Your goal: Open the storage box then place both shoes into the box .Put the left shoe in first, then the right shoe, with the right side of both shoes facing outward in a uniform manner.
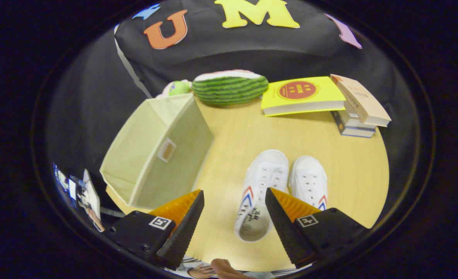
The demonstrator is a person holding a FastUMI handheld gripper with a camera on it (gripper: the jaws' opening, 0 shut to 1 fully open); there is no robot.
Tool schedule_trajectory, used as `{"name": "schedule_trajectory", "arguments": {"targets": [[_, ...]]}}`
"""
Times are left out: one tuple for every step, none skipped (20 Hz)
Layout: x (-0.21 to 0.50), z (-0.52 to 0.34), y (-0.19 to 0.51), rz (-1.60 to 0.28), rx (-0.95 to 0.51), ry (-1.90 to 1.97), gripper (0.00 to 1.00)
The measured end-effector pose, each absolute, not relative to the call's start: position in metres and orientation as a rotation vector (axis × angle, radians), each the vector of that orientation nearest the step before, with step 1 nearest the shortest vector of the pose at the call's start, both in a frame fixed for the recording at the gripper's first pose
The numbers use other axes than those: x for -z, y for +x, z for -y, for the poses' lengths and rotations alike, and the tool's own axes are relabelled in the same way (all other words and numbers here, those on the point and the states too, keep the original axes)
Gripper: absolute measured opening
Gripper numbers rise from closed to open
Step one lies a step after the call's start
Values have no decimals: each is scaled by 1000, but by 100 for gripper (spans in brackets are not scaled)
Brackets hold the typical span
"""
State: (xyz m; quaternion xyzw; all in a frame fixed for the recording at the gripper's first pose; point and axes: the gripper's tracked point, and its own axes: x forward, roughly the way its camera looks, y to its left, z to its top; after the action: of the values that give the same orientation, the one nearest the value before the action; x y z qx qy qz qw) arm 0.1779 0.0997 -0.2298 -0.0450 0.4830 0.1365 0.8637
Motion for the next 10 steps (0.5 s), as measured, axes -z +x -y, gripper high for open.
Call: {"name": "schedule_trajectory", "arguments": {"targets": [[238, -89, 175, -1042, -257, -117, 100], [246, -79, 173, -1069, -221, -128, 100], [253, -69, 169, -1105, -187, -138, 100], [262, -60, 167, -1136, -160, -139, 98], [269, -55, 165, -1172, -147, -144, 91], [276, -52, 162, -1201, -142, -141, 84], [283, -51, 162, -1228, -140, -135, 76], [290, -49, 160, -1251, -142, -129, 67], [298, -48, 161, -1265, -138, -128, 64], [305, -47, 162, -1276, -129, -129, 62]]}}
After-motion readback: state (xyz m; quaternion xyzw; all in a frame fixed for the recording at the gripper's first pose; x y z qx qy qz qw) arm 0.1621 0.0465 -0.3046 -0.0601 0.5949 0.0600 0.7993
